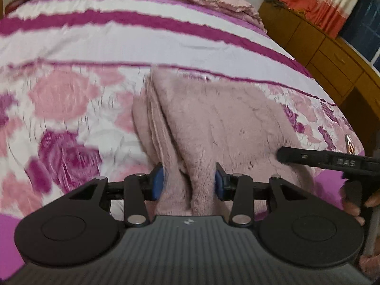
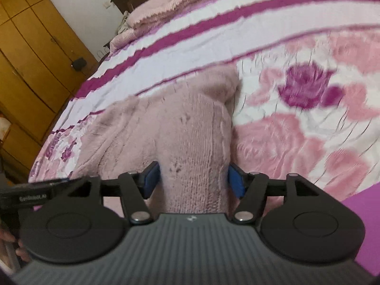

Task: Fold small clothes

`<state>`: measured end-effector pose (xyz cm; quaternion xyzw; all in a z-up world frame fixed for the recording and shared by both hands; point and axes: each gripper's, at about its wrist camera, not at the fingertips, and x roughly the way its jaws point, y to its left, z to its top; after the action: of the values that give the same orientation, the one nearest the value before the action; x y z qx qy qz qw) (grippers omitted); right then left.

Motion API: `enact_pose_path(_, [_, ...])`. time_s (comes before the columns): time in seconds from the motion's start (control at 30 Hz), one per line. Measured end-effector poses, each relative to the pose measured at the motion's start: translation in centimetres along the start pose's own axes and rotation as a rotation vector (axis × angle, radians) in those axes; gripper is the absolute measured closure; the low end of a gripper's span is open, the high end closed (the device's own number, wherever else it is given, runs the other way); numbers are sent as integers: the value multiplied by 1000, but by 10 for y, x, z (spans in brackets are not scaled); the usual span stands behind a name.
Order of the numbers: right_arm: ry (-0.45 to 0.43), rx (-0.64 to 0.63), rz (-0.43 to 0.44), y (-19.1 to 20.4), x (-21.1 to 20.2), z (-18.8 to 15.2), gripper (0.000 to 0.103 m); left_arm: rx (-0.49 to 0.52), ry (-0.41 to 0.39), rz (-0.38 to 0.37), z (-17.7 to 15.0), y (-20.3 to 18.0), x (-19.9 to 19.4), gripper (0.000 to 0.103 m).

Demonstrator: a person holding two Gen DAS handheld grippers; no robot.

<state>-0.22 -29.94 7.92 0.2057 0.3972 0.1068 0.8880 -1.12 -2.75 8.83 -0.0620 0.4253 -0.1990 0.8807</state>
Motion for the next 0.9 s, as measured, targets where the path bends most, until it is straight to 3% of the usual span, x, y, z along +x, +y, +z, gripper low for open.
enact_pose_path(0.2, [-100,-10,-36,-9,-10,32,34,0,-53,30,43,4,11,43])
enact_pose_path(0.33, [-50,86,-14,-29,23,52,34,-72,-38,26,74,13,44,40])
enact_pose_path(0.47, [8,188,52,-46,57,63,34,-69,-18,55,86,18,77,41])
enact_pose_path(0.5, [14,190,76,-47,65,65,35,-68,-16,44,85,19,82,51])
enact_pose_path(0.53, [17,178,97,-46,70,66,50,-70,-29,45,82,19,84,61])
enact_pose_path(0.57, [13,154,118,-43,74,67,73,-65,-57,48,78,18,81,73])
enact_pose_path(0.63, [-38,92,131,-30,71,68,75,-52,-121,70,68,15,68,77])
enact_pose_path(0.77, [-178,-167,213,4,53,60,75,5,-199,206,51,10,55,81])
enact_pose_path(0.83, [-154,-198,129,9,64,62,75,5,-157,244,51,16,68,81])
enact_pose_path(0.9, [-107,-144,-15,1,83,65,75,-24,-138,241,53,22,79,81])
